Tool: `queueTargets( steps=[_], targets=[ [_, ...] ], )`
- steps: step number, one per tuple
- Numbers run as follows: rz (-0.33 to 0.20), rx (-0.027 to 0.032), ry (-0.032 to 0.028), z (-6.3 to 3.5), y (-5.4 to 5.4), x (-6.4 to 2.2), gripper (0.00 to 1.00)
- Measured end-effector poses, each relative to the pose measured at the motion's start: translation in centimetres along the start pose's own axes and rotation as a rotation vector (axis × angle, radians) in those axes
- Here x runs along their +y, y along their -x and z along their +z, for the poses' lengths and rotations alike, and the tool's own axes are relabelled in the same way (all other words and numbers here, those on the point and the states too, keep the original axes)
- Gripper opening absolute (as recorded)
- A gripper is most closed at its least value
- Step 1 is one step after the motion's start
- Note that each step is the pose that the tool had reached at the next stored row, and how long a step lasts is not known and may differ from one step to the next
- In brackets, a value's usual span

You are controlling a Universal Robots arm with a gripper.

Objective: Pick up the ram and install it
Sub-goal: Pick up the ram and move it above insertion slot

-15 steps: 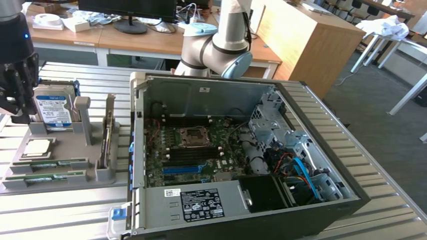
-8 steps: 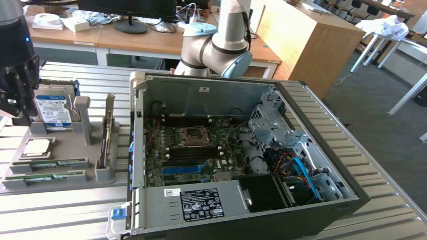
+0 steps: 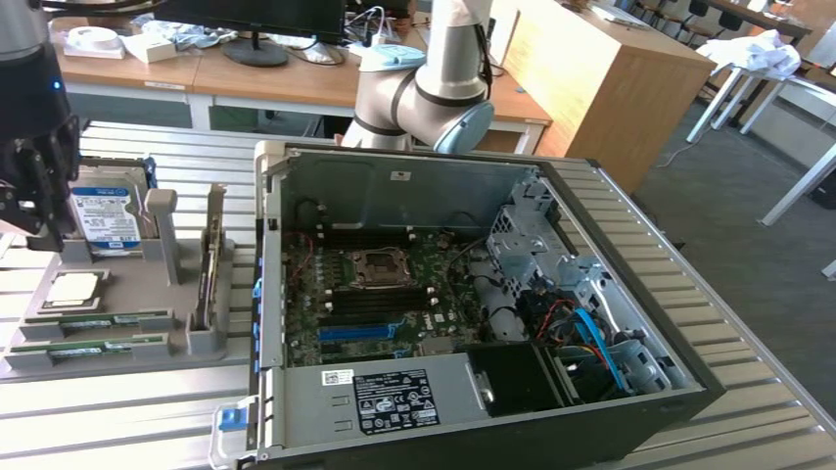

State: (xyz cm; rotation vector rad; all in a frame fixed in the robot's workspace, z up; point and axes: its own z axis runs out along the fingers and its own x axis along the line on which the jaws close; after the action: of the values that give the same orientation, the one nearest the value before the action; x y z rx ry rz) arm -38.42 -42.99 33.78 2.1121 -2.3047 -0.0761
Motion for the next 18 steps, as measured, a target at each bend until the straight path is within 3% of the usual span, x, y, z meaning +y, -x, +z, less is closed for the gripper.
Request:
queueTargets(
  steps=[18],
  targets=[
    [0.000,0.0000,0.0000,1.99,0.0,-0.09,0.30]
  ],
)
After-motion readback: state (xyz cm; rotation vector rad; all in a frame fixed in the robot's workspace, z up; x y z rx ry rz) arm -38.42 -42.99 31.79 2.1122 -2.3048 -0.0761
